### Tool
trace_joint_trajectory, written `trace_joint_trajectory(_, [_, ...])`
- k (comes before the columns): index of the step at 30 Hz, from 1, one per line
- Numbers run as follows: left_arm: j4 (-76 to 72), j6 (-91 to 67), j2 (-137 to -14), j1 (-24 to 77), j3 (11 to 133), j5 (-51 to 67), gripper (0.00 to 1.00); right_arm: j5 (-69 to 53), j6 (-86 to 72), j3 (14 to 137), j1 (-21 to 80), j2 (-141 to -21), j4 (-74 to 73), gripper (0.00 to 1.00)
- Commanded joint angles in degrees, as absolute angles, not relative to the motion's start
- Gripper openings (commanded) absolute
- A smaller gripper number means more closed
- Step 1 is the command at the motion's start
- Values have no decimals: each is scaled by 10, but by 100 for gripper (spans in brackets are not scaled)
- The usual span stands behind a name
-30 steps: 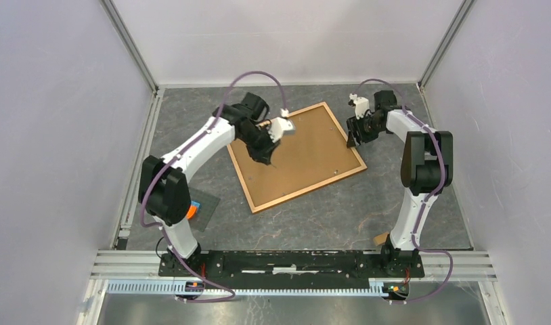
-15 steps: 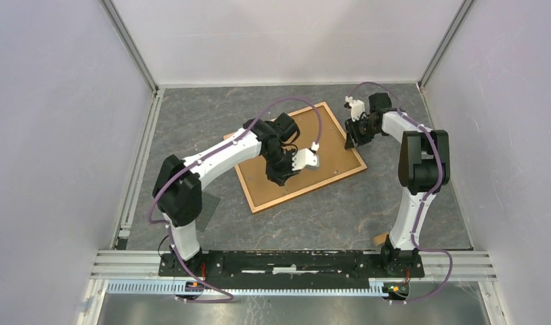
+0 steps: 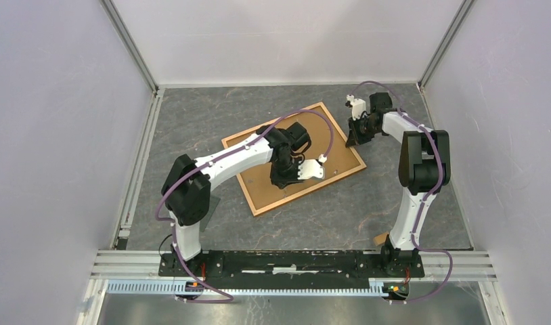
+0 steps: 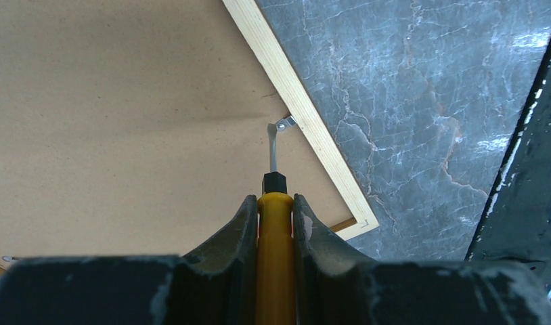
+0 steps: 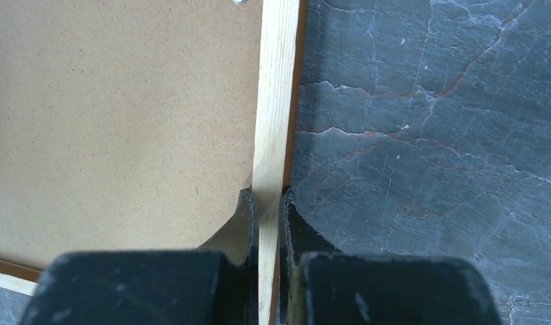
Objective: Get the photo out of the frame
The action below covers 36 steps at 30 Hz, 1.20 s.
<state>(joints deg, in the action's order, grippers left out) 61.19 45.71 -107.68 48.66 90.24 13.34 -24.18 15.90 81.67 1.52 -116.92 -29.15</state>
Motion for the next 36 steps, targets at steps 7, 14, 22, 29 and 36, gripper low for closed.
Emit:
trace_joint_trajectory(7, [608, 468, -1082, 502, 917, 120, 2, -233, 173, 788, 18, -1178, -297, 0])
trace_joint_trajectory(14, [606, 476, -1091, 507, 913, 119, 2, -233, 169, 789, 19, -1181, -295, 0])
trace_joint_trajectory(22, [645, 506, -1093, 509, 903, 102, 2, -227, 171, 794, 18, -1183, -296, 0])
trace_joint_trajectory(29, [679, 554, -1072, 509, 867, 83, 2, -221, 173, 805, 18, -1191, -299, 0])
trace_joint_trajectory(36, [693, 573, -1047, 508, 860, 107, 2, -219, 173, 813, 18, -1197, -301, 0])
